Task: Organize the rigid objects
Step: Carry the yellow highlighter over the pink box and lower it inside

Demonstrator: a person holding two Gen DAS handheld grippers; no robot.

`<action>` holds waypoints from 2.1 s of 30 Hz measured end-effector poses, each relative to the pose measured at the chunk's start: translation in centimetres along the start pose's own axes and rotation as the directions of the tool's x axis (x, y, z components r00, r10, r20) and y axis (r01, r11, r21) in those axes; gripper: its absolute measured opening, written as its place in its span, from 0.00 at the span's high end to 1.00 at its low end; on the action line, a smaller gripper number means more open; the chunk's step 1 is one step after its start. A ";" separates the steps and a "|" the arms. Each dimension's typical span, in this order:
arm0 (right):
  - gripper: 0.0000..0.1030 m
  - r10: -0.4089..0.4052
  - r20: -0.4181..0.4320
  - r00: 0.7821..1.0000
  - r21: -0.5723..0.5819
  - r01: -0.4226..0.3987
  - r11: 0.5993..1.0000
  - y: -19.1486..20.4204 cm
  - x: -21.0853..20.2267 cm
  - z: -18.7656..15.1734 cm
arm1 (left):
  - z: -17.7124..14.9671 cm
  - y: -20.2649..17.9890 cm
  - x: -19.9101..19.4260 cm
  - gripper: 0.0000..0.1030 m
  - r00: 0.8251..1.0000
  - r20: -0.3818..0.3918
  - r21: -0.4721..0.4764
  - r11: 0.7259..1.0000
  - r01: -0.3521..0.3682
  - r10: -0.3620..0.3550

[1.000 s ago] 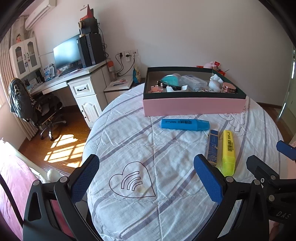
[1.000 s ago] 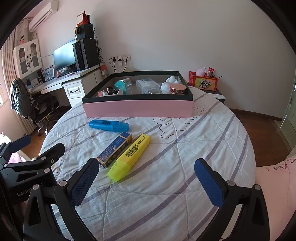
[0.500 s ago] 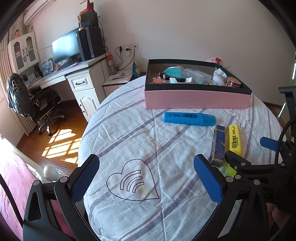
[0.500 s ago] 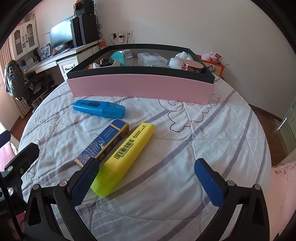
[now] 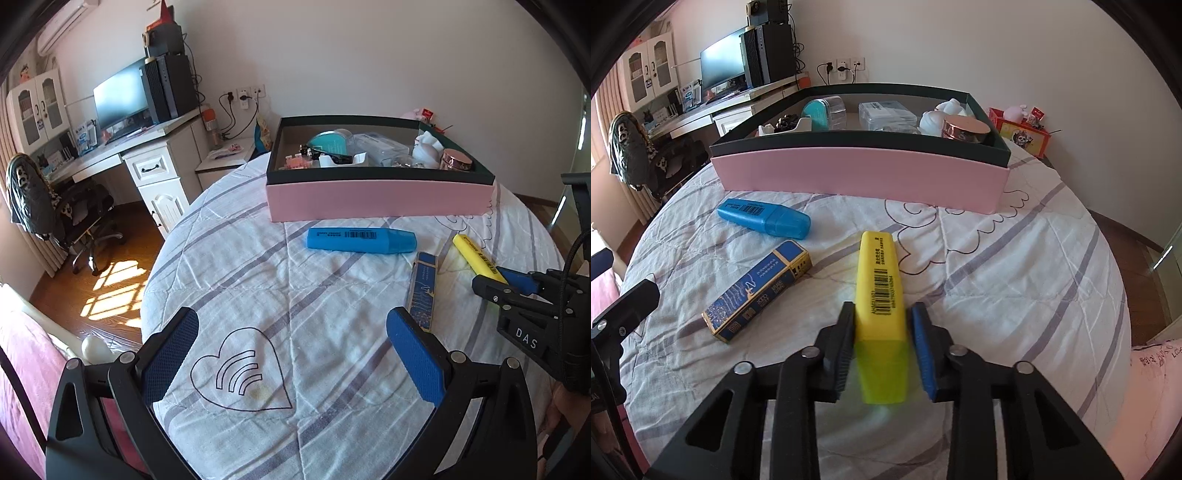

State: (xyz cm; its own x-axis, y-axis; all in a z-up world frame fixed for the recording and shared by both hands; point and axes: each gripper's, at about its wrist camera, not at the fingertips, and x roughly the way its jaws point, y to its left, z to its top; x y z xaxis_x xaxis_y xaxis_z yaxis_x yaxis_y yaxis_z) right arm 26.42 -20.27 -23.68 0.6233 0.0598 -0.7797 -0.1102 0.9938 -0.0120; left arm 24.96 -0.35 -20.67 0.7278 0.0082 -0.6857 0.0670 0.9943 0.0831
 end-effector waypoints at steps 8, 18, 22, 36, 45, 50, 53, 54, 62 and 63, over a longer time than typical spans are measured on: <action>0.74 0.021 0.036 0.999 0.068 -0.024 0.997 -3.7 -0.8 -0.4 | 1.4 -1.1 0.2 0.00 1.000 0.014 0.026 1.000 -0.001 0.001; 0.74 0.025 0.115 0.993 0.145 -0.042 0.988 -8.4 -2.3 0.8 | 6.5 0.3 1.8 0.00 0.996 0.082 0.013 0.999 -0.046 0.045; 0.74 0.010 0.144 0.990 0.159 -0.033 0.987 -10.4 -3.0 2.3 | 10.5 3.1 4.5 0.00 0.989 0.096 -0.036 0.993 -0.110 0.113; 0.74 0.040 0.196 0.980 0.074 -0.055 0.996 -9.3 -1.2 9.9 | 14.1 3.1 14.8 0.69 0.994 -0.102 -0.001 1.000 -0.028 0.028; 0.74 0.102 0.147 0.984 -0.029 -0.098 0.995 -4.5 2.9 13.5 | 14.0 2.5 15.9 0.94 0.995 -0.097 0.016 1.000 0.021 -0.020; 0.74 0.099 0.119 0.988 -0.059 -0.093 0.994 -2.7 4.9 14.5 | 13.9 2.8 15.9 0.94 0.995 -0.093 0.011 0.999 0.030 -0.029; 0.73 0.092 0.117 0.989 -0.069 -0.085 0.994 -2.2 5.6 15.0 | 13.9 2.9 15.9 0.94 0.995 -0.092 0.010 0.999 0.031 -0.030; 0.73 0.093 0.123 0.988 -0.065 -0.086 0.994 -2.2 5.6 15.1 | 13.9 2.9 15.9 0.94 0.995 -0.091 0.008 0.999 0.031 -0.031; 0.47 0.062 0.198 0.978 -0.014 -0.060 0.998 -2.5 3.2 15.1 | 14.0 3.0 15.9 0.94 0.995 -0.096 0.009 0.999 0.034 -0.033; 0.47 0.062 0.206 0.977 -0.007 -0.062 0.998 -2.6 2.7 15.1 | 14.0 3.0 15.9 0.94 0.995 -0.097 0.008 0.999 0.034 -0.033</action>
State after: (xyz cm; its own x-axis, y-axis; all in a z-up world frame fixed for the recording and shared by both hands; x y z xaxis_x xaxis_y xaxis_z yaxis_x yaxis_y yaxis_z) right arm 40.14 -21.32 -16.32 0.7611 0.1395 -0.6334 -0.1542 0.9875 0.0322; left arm 46.25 1.25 -21.17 0.6558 -0.0143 -0.7548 0.0974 0.9931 0.0658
